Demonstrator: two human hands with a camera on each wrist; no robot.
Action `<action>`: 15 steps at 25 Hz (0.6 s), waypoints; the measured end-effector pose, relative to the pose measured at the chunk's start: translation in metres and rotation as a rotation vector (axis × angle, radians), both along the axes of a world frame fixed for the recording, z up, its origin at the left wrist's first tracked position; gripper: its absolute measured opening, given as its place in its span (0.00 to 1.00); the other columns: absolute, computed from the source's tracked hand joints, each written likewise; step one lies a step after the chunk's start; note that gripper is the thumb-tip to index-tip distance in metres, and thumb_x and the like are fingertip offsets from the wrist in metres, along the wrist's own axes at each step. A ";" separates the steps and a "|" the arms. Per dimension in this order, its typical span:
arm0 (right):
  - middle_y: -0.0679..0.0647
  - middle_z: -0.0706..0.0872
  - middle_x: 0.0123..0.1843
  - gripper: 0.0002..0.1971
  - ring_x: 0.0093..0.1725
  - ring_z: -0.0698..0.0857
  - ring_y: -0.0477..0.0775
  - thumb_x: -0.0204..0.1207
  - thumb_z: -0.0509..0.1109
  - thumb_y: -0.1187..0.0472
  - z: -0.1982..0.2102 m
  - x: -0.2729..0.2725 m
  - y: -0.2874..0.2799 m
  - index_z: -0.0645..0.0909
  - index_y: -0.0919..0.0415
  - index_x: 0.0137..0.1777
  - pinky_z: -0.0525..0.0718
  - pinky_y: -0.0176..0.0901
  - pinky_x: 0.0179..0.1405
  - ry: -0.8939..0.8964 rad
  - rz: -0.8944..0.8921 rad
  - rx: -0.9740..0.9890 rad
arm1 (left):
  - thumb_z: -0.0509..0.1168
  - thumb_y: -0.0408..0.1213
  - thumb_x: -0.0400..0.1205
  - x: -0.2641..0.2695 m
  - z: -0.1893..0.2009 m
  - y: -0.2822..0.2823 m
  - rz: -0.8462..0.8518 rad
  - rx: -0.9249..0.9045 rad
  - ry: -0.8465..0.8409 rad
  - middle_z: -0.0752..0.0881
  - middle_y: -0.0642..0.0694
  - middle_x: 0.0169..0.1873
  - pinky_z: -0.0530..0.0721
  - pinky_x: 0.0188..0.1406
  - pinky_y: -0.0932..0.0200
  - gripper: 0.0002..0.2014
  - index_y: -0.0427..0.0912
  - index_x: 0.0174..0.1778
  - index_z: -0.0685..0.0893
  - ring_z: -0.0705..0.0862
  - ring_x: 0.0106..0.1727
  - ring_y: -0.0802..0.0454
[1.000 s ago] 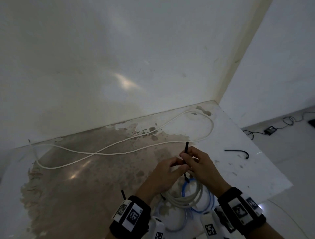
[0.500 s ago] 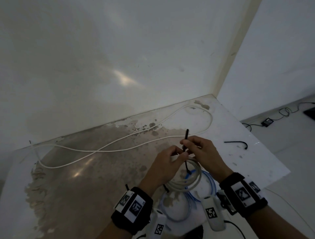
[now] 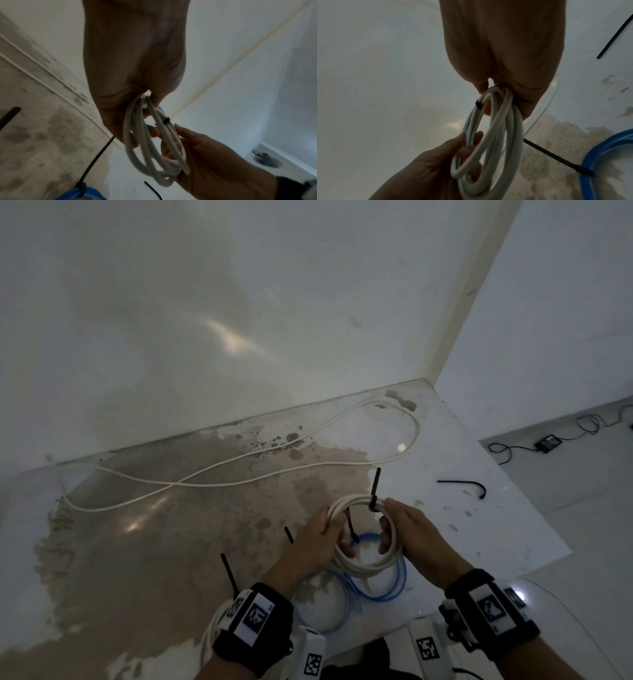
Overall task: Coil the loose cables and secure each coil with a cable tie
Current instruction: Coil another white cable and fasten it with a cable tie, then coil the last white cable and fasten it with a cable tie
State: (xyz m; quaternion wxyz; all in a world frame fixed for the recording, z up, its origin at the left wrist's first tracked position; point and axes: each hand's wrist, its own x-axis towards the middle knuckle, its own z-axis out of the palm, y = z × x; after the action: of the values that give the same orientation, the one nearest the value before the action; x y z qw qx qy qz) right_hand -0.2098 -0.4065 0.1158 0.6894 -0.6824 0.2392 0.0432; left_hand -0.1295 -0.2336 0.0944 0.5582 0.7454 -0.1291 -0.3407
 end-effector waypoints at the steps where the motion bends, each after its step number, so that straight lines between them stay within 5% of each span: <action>1: 0.60 0.86 0.40 0.20 0.36 0.87 0.58 0.88 0.56 0.48 -0.005 0.002 -0.001 0.85 0.58 0.49 0.87 0.47 0.41 0.039 0.073 -0.027 | 0.53 0.44 0.90 -0.003 -0.003 0.003 0.063 0.038 -0.015 0.82 0.49 0.35 0.85 0.32 0.57 0.11 0.45 0.57 0.79 0.85 0.29 0.55; 4: 0.53 0.91 0.53 0.17 0.52 0.90 0.54 0.87 0.57 0.47 -0.023 0.006 -0.006 0.83 0.51 0.63 0.88 0.53 0.57 0.124 0.275 -0.134 | 0.52 0.42 0.90 -0.008 -0.016 0.040 0.329 0.089 -0.002 0.77 0.46 0.33 0.80 0.28 0.63 0.13 0.42 0.57 0.81 0.79 0.26 0.55; 10: 0.54 0.90 0.53 0.13 0.50 0.91 0.56 0.87 0.60 0.50 -0.045 0.026 0.004 0.83 0.51 0.62 0.87 0.56 0.55 0.280 0.620 -0.219 | 0.56 0.41 0.89 -0.056 -0.042 0.190 1.289 0.205 0.205 0.75 0.43 0.33 0.71 0.32 0.51 0.14 0.37 0.61 0.80 0.73 0.31 0.47; 15: 0.55 0.91 0.51 0.11 0.50 0.90 0.58 0.87 0.60 0.53 -0.046 0.040 0.040 0.84 0.53 0.58 0.87 0.52 0.50 0.279 0.728 -0.272 | 0.56 0.42 0.86 -0.084 -0.084 0.259 1.573 0.225 0.275 0.79 0.37 0.35 0.70 0.31 0.51 0.17 0.30 0.56 0.80 0.74 0.33 0.43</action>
State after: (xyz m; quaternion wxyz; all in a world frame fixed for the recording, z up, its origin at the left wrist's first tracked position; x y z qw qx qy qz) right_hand -0.1695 -0.3664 0.0696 0.4935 -0.7950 0.0767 0.3443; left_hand -0.2134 0.0255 0.0109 0.5671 0.6211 0.5384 0.0526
